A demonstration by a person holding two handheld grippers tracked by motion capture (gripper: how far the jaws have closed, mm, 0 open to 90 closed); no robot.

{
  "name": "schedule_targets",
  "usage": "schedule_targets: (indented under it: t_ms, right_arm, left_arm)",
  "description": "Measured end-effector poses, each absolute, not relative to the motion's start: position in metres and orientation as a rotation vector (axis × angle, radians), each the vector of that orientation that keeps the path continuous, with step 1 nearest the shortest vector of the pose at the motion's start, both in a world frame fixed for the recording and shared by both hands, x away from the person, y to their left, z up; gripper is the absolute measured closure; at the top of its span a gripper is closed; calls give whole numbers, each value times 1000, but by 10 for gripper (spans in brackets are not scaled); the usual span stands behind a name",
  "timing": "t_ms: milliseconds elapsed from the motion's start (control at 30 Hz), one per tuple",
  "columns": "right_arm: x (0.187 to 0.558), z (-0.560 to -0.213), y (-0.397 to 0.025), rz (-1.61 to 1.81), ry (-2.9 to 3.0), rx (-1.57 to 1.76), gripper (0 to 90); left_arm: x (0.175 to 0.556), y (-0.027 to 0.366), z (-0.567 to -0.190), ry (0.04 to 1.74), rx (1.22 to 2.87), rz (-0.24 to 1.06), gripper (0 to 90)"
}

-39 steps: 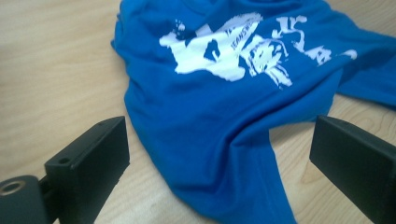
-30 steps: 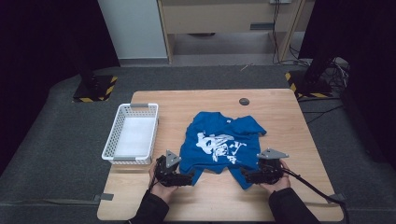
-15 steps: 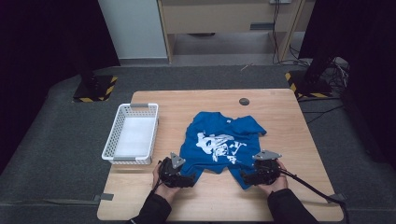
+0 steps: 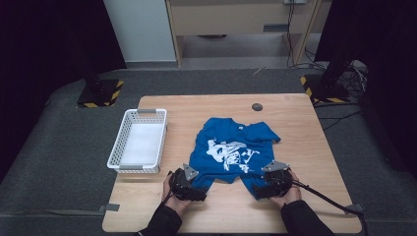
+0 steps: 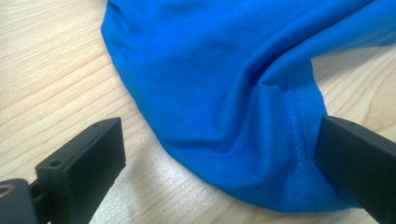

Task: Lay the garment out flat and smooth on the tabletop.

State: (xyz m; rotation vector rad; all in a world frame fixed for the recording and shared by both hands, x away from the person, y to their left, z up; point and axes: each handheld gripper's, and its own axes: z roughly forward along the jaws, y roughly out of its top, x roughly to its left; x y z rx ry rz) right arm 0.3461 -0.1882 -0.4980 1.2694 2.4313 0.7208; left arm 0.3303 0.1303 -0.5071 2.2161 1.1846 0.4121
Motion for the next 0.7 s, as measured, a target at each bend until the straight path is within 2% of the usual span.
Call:
schedule_targets:
  t_ms: [700]
  right_arm:
    - [328,-493,-234,699,2471,1205,4]
  left_arm:
    - [309,162,-503,1128,2280,332,17]
